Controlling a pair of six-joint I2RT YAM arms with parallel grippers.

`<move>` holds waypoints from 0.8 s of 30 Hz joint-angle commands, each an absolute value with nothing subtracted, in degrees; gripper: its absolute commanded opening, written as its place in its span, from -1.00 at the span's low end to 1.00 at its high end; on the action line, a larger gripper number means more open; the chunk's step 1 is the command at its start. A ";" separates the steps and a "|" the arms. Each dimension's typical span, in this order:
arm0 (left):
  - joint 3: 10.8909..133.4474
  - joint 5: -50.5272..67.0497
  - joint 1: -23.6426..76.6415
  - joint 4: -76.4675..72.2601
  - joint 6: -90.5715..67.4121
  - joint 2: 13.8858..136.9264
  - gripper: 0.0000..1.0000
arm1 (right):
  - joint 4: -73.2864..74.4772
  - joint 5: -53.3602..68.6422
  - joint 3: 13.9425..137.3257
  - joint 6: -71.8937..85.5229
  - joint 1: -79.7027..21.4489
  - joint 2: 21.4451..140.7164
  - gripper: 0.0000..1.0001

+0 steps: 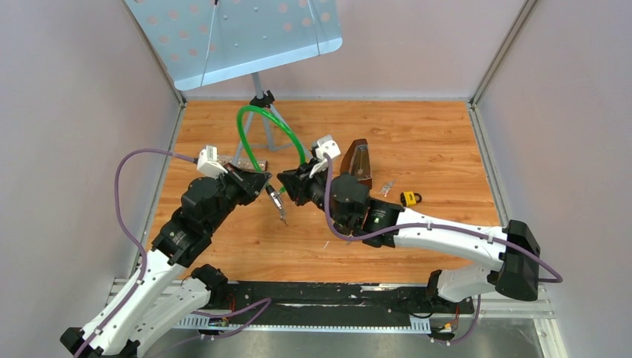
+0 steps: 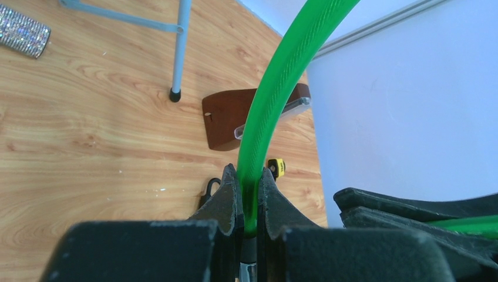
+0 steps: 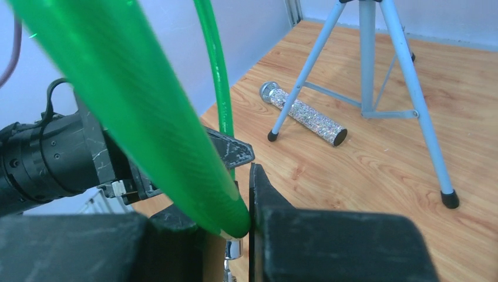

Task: Lock with the key
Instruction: Lock the lock.

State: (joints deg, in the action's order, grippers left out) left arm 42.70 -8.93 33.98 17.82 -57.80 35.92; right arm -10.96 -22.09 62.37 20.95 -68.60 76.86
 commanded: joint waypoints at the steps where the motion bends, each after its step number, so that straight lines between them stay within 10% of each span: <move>1: 42.75 -3.17 34.66 13.66 -63.81 35.36 -1.00 | -18.27 -24.75 65.51 10.55 -72.01 80.53 -1.00; 24: 47.67 -3.67 34.66 25.28 -77.84 32.26 -1.00 | -29.00 -25.57 60.32 -10.85 -78.74 84.33 -1.00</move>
